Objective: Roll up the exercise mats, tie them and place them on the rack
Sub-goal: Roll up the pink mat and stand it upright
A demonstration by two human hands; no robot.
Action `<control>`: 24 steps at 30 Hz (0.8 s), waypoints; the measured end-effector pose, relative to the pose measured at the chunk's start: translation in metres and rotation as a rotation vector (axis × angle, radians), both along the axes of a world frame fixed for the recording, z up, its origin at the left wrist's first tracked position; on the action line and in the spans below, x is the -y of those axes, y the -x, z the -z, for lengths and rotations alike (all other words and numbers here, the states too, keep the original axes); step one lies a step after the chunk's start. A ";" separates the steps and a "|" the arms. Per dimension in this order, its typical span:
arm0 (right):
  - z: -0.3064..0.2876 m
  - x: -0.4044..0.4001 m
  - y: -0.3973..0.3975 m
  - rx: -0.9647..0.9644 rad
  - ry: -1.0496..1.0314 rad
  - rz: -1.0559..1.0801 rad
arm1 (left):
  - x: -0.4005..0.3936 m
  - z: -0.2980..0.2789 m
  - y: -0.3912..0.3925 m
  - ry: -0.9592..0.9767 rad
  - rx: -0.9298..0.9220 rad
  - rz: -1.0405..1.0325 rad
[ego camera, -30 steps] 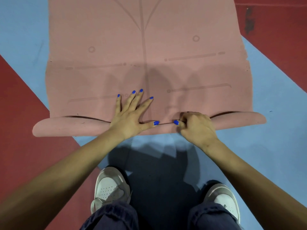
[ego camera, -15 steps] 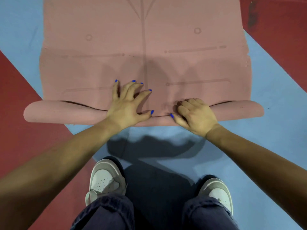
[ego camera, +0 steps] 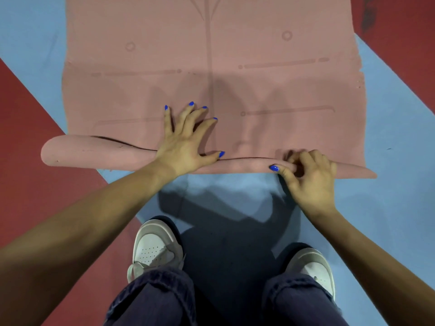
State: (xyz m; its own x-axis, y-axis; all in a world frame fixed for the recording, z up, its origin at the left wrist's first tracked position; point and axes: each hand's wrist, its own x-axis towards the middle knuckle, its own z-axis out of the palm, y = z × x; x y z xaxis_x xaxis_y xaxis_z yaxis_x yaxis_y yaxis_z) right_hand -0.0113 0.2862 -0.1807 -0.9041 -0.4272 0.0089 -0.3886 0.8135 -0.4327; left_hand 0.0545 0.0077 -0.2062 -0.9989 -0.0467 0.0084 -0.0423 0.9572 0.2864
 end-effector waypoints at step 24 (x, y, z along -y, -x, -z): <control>0.009 0.018 0.018 -0.468 -0.339 -0.179 | 0.003 -0.004 -0.013 0.211 -0.377 0.536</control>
